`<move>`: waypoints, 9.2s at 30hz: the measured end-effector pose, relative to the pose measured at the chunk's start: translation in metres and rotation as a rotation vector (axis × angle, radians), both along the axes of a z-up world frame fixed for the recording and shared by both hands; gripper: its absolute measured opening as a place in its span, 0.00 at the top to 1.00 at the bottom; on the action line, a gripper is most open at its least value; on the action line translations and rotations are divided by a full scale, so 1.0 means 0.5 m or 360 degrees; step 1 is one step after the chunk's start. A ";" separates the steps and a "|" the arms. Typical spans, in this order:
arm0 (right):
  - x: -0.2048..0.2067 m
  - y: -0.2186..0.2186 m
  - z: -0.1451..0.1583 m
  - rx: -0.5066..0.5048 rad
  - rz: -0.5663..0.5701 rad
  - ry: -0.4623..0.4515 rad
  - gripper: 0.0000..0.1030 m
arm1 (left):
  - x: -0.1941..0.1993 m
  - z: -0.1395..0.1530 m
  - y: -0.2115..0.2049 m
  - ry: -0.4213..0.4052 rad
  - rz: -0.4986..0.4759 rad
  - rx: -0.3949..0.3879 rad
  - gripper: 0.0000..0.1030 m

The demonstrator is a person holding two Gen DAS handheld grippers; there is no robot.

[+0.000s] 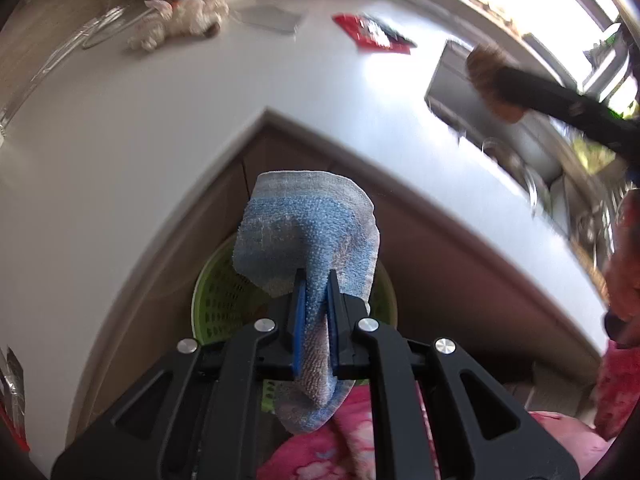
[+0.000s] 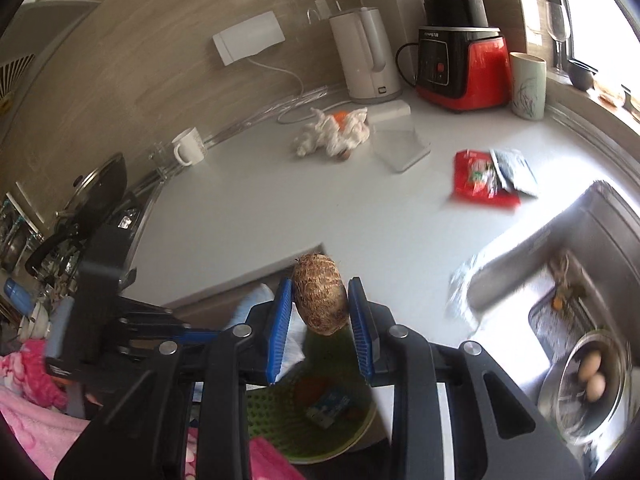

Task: Collect trash
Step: 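Carry cloth and taro over the green basket and open both tools, then move the right tool to the white packet and grasp it, then grasp the red snack packet with the left tool while the right tool holds the white packet, then carry both packets over the green basket and open both tools to drop them, then move both tools back to the counter toward the tissues and clear tray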

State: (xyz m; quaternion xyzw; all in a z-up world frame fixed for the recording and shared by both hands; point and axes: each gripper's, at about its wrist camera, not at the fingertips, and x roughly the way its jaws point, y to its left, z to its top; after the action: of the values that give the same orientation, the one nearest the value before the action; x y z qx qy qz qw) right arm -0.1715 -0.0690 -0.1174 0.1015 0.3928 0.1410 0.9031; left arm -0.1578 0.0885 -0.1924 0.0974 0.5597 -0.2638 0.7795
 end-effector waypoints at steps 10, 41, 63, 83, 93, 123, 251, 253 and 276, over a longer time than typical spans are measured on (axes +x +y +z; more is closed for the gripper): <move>-0.100 0.077 -0.015 -0.0016 -0.0097 0.0048 0.71 | -0.029 -0.025 0.021 0.0004 -0.0064 -0.0014 0.48; -0.075 0.211 -0.217 -0.0155 0.0096 0.0434 0.47 | -0.002 0.147 0.178 -0.0338 0.0365 -0.0012 0.18; 0.165 -0.164 -0.028 -0.0318 -0.0283 0.0049 0.30 | 0.134 0.192 -0.023 -0.0389 0.0385 -0.0118 0.13; 0.419 -0.387 -0.129 -0.0292 -0.0292 0.0165 0.16 | 0.299 0.184 -0.292 -0.0366 0.0356 -0.0087 0.08; 0.483 -0.419 -0.198 -0.0298 -0.0265 0.0270 0.16 | 0.320 0.150 -0.346 -0.0336 0.0334 0.0013 0.08; 0.448 -0.546 -0.092 -0.0243 -0.0428 0.0006 0.85 | 0.489 0.014 -0.547 -0.0088 0.0430 0.0034 0.08; 0.075 0.008 0.011 -0.0305 -0.0434 -0.0006 0.29 | 0.175 0.086 0.044 -0.0169 0.0100 -0.0160 0.19; 0.114 -0.003 0.014 -0.0309 -0.0380 -0.0024 0.29 | 0.210 0.115 0.060 -0.0224 0.0178 -0.0168 0.14; 0.579 -0.007 -0.135 -0.0442 0.0225 0.0087 0.52 | 0.450 0.125 0.075 -0.0225 0.0650 -0.0121 0.12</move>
State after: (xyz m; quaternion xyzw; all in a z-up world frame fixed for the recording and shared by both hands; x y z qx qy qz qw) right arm 0.1181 -0.0722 -0.1850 -0.0485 0.4390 0.1457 0.8853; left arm 0.0673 0.1259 -0.1297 -0.0293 0.5014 -0.1138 0.8572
